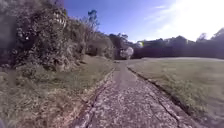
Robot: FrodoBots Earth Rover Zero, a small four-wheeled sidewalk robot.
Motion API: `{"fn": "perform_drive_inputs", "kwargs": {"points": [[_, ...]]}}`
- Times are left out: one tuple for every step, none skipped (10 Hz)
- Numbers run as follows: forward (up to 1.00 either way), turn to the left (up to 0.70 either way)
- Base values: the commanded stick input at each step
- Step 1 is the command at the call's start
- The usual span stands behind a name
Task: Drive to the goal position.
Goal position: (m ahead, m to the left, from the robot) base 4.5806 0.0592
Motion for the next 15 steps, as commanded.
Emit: {"fn": "perform_drive_inputs", "kwargs": {"points": [[0.70, -0.34], [0.70, -0.34], [0.70, -0.34], [0.70, -0.20], [0.70, -0.08], [0.70, 0.00], [0.70, 0.00], [0.70, 0.00], [0.70, 0.00], [0.70, 0.00], [0.70, 0.00], [0.70, 0.00], [0.70, 0.00], [0.70, 0.00], [0.70, 0.00]]}}
